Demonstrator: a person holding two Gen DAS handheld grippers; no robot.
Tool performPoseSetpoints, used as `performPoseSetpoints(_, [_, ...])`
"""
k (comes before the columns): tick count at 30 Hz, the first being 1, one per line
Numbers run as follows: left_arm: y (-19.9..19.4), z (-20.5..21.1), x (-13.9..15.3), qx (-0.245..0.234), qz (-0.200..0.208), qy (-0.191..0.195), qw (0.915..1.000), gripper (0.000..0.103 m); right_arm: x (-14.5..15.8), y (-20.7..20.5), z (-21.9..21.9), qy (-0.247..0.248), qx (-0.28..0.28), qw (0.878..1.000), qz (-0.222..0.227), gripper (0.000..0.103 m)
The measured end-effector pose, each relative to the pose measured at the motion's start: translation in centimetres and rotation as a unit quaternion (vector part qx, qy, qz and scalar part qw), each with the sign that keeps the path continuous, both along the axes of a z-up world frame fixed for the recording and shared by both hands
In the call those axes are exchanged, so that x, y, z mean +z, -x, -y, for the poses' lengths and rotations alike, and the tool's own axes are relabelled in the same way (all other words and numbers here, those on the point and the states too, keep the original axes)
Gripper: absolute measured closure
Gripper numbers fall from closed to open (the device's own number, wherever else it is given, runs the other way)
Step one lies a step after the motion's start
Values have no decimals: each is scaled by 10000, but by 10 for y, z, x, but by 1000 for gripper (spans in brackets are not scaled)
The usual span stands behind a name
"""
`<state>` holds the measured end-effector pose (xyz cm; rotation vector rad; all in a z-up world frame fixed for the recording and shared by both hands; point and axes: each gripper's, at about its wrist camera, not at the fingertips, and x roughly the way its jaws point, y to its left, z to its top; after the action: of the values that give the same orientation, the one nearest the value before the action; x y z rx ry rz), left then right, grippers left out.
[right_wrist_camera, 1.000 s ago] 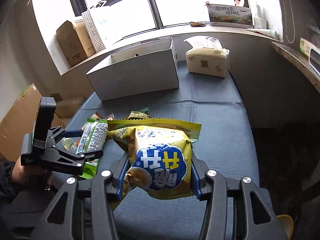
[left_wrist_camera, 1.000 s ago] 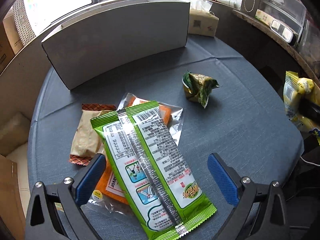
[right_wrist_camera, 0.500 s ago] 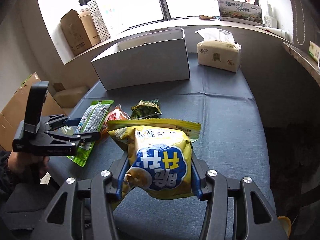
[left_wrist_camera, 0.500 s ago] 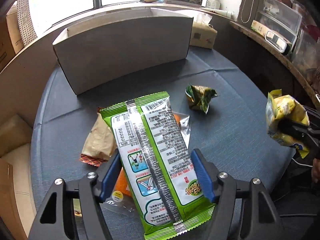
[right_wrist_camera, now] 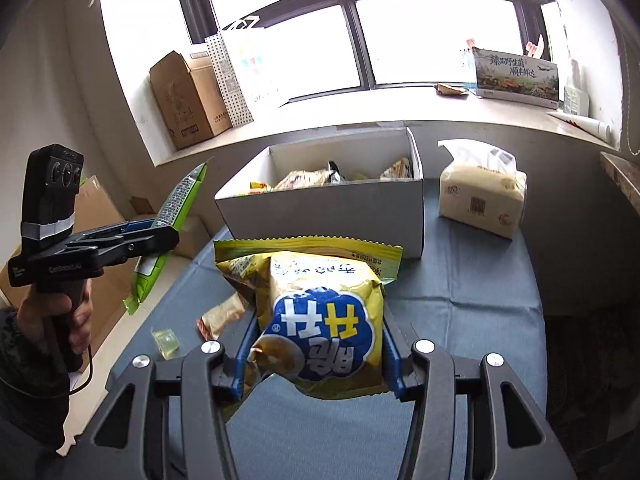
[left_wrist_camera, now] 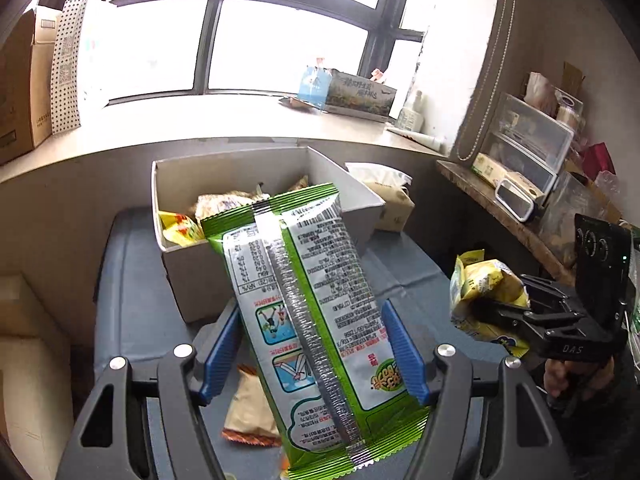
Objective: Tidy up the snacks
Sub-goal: 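Lower both held packets into the white box and open both grippers, then move both tools back over the remaining snacks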
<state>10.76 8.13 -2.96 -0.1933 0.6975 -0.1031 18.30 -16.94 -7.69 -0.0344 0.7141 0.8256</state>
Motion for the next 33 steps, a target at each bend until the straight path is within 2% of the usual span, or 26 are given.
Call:
performPoseSetpoints(5, [-56, -25, 29, 337, 134, -24, 9993, 29, 37, -59, -28, -362, -246, 9989, 176, 48])
performPoseSetpoints(8, [-89, -29, 36, 334, 103, -274, 9990, 29, 49, -103, -47, -475, -492, 9976, 85, 48])
performPoseSetpoints(14, [-158, -41, 28, 545, -221, -395, 9975, 29, 43, -179, -97, -220, -744, 9965, -320, 48])
performPoseSetpoints(19, [-192, -49, 18, 763, -364, -612, 9945, 28, 34, -213, -114, -13, -926, 9947, -444, 47])
performPoseSetpoints(21, [-201, -55, 12, 865, -517, -639, 9929, 18, 31, -220, -116, 2, -1008, 9936, -506, 42])
performPoseSetpoints(22, [-204, -58, 8, 925, -630, -666, 9915, 13, 30, -223, -117, -45, -972, 9935, -582, 34])
performPoseSetpoints(23, [-205, -62, 4, 1036, -726, -712, 9894, 0, 29, -227, -118, -121, -928, 9932, -696, 12])
performPoseSetpoints(24, [-203, -64, 1, 1116, -735, -743, 9882, 0, 28, -229, -118, -200, -951, 9923, -772, 2])
performPoseSetpoints(30, [-176, -81, 0, 1258, -655, -510, 9886, 0, 30, -217, -115, -212, -953, 9941, -475, 0])
performPoseSetpoints(33, [-159, -84, 4, 1257, -560, -493, 9893, 0, 33, -202, -115, -239, -726, 9960, -463, 0])
